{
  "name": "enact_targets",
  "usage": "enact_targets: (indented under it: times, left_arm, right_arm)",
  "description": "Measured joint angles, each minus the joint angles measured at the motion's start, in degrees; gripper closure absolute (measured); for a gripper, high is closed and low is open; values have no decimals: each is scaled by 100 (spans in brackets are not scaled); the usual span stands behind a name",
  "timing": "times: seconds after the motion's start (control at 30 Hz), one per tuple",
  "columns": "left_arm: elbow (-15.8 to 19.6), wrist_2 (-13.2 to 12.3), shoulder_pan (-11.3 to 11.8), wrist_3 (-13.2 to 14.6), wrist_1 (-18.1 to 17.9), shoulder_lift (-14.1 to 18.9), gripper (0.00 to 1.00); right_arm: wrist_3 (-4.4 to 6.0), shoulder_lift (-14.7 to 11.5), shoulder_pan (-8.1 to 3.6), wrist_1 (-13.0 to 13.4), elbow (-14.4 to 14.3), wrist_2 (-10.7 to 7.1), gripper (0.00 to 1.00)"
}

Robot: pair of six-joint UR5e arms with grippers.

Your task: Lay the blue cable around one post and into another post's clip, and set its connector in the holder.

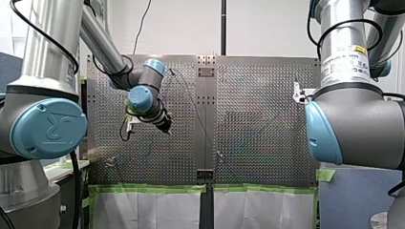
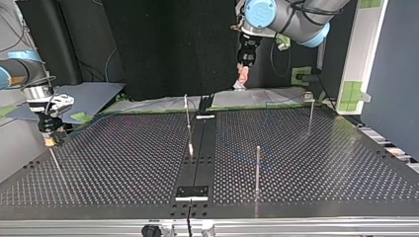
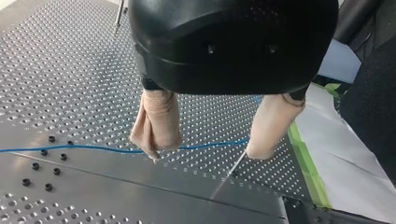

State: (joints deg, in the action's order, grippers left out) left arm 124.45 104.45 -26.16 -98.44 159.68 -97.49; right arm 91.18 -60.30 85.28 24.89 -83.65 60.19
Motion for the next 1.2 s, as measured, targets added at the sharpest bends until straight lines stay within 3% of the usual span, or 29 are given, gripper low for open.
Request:
enact_targets:
  times: [0.5,1.03,1.2]
  left_arm:
    - [793,-3,-21,-28,-791,-96,1]
    - [1612,-95,-187,-260,-1611,-875,1]
    - [1688,-96,-246,-259,-1833,-1097,1]
  right_arm:
    - [0,0,0,0,0,0,0]
    - [0,0,0,0,0,0,0]
    - [0,0,0,0,0,0,0]
